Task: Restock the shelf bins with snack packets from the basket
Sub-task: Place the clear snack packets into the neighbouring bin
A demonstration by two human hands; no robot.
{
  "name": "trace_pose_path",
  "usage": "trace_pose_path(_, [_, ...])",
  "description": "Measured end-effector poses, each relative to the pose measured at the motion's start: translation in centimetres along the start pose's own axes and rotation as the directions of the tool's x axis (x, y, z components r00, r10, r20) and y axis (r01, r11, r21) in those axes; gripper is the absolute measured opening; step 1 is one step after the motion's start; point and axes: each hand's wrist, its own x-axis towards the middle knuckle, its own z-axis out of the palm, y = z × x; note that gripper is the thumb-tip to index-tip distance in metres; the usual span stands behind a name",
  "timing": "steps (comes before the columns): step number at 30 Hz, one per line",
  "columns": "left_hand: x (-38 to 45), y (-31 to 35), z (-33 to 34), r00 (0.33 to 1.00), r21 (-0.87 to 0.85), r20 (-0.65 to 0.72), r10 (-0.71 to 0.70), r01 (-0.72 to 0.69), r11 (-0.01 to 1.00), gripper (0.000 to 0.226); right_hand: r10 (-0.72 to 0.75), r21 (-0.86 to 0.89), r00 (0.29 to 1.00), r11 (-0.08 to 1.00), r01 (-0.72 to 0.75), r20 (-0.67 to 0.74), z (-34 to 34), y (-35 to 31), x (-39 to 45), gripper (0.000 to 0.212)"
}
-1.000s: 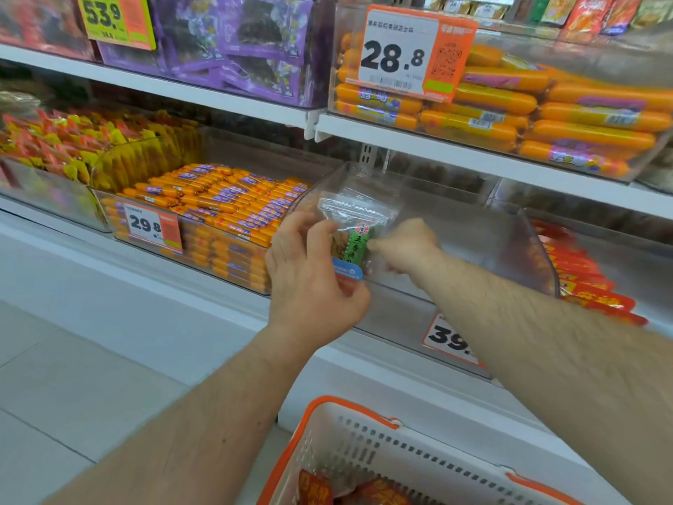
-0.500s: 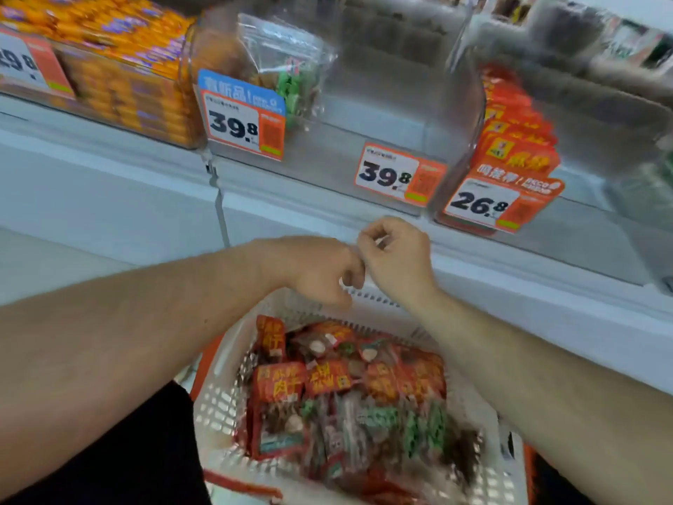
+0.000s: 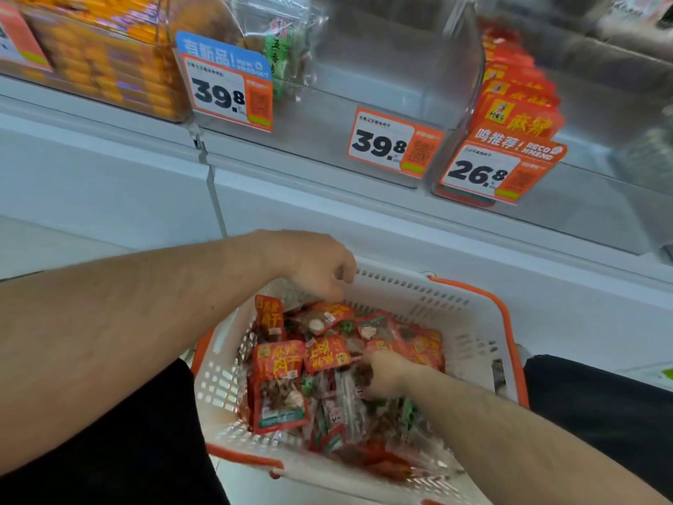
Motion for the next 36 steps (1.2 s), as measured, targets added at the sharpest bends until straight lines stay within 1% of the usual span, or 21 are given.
trace_pose_path(2, [-0.1, -0.1, -0.2, 1.0, -0.012, 0.002, -0.008, 0.008, 1.0, 0.044, -0.015, -0.031, 1.0, 0.999, 0.015, 0.01, -0.3, -0.2, -0.1, 0.018])
trace_pose_path(4, [-0.3, -0.4, -0.4, 1.0, -0.021, 0.0, -0.016, 0.016, 1.0, 0.045, -0.037, -0.085, 0.998, 0.996, 0.04, 0.042, -1.2, -0.3, -0.3, 0.02])
trace_pose_path(7, [-0.7, -1.0, -1.0, 0.999, -0.071, -0.01, -0.052, 0.052, 0.996, 0.046, -0.116, -0.125, 0.991, 0.984, 0.123, 0.067, -3.9, -0.6, -1.5, 0.017])
trace_pose_path(10, [-1.3, -1.8, -1.7, 0.994, -0.136, -0.028, -0.106, 0.101, 0.986, 0.048, -0.189, -0.145, 0.982, 0.972, 0.183, -0.029, -7.8, -0.7, -2.8, 0.021])
trace_pose_path(12, [-1.8, -2.1, -2.2, 0.992, -0.163, -0.02, -0.124, 0.119, 0.979, 0.051, -0.222, -0.118, 0.97, 0.97, 0.21, -0.099, -10.6, -0.9, -3.8, 0.019])
trace_pose_path(14, [-2.3, -2.2, -2.5, 0.992, -0.178, 0.013, -0.128, 0.129, 0.976, 0.053, -0.24, 0.0, 0.951, 0.97, 0.245, -0.196, -13.1, -1.0, -4.7, 0.026])
trace_pose_path(15, [-2.4, -2.2, -2.6, 0.991, -0.193, 0.034, -0.127, 0.131, 0.972, 0.055, -0.234, 0.099, 0.939, 0.959, 0.266, -0.252, -14.1, -1.3, -5.4, 0.026])
trace_pose_path(16, [-2.5, -2.4, -2.6, 0.991, -0.227, 0.054, -0.125, 0.134, 0.965, 0.057, -0.21, 0.235, 0.927, 0.928, 0.289, -0.309, -14.9, -1.4, -5.8, 0.022])
trace_pose_path(18, [-2.7, -2.6, -2.6, 0.989, -0.341, 0.071, -0.128, 0.145, 0.929, 0.06, -0.139, 0.525, 0.907, 0.776, 0.35, -0.398, -15.8, -1.7, -6.7, 0.01])
trace_pose_path(19, [-2.8, -2.7, -2.6, 0.99, -0.41, 0.046, -0.132, 0.139, 0.901, 0.055, -0.094, 0.628, 0.904, 0.69, 0.361, -0.416, -16.1, -2.0, -7.3, 0.006])
trace_pose_path(20, [-2.8, -2.8, -2.6, 0.991, -0.484, -0.008, -0.135, 0.115, 0.868, 0.044, -0.053, 0.699, 0.903, 0.614, 0.367, -0.427, -16.2, -2.1, -7.3, 0.007])
trace_pose_path(22, [-2.9, -2.8, -2.9, 0.973, -0.657, -0.143, -0.18, 0.042, 0.753, 0.022, -0.014, 0.753, 0.902, 0.544, 0.369, -0.432, -16.5, -2.4, -7.7, 0.008])
trace_pose_path(24, [-3.3, -3.0, -3.6, 0.947, -0.769, -0.224, -0.231, -0.027, 0.638, 0.009, -0.023, 0.801, 0.902, 0.45, 0.395, -0.432, -16.8, -2.9, -8.3, 0.009])
trace_pose_path(26, [-4.1, -3.4, -4.5, 0.929, -0.777, -0.277, -0.246, -0.065, 0.627, 0.013, -0.045, 0.838, 0.892, 0.325, 0.438, -0.449, -17.5, -3.2, -9.2, 0.008])
trace_pose_path(27, [-4.5, -3.7, -5.0, 0.923, -0.766, -0.295, -0.245, -0.075, 0.639, 0.015, -0.047, 0.83, 0.876, 0.299, 0.472, -0.481, -17.8, -3.2, -9.5, 0.007])
trace_pose_path(28, [-5.1, -3.9, -5.5, 0.918, -0.756, -0.312, -0.244, -0.084, 0.649, 0.015, -0.026, 0.811, 0.857, 0.309, 0.497, -0.515, -18.1, -3.2, -9.9, 0.007])
trace_pose_path(29, [-5.6, -4.0, -5.9, 0.913, -0.753, -0.328, -0.243, -0.097, 0.651, 0.013, 0.009, 0.777, 0.831, 0.36, 0.516, -0.556, -18.3, -3.1, -10.0, 0.008])
trace_pose_path(31, [-6.5, -4.2, -6.7, 0.897, -0.758, -0.367, -0.247, -0.134, 0.639, 0.008, 0.103, 0.706, 0.776, 0.501, 0.5, -0.623, -18.7, -3.0, -10.4, 0.01])
trace_pose_path(32, [-7.0, -4.2, -7.0, 0.885, -0.764, -0.392, -0.251, -0.162, 0.624, 0.007, 0.139, 0.68, 0.752, 0.555, 0.479, -0.644, -18.9, -3.1, -10.5, 0.014])
trace_pose_path(34, [-7.7, -4.1, -7.5, 0.856, -0.776, -0.447, -0.26, -0.227, 0.588, 0.007, 0.16, 0.636, 0.723, 0.626, 0.452, -0.672, -19.2, -3.5, -10.8, 0.028])
trace_pose_path(36, [-8.3, -4.0, -8.0, 0.82, -0.774, -0.503, -0.274, -0.285, 0.566, 0.008, 0.156, 0.607, 0.716, 0.668, 0.43, -0.68, -19.6, -4.1, -11.2, 0.039])
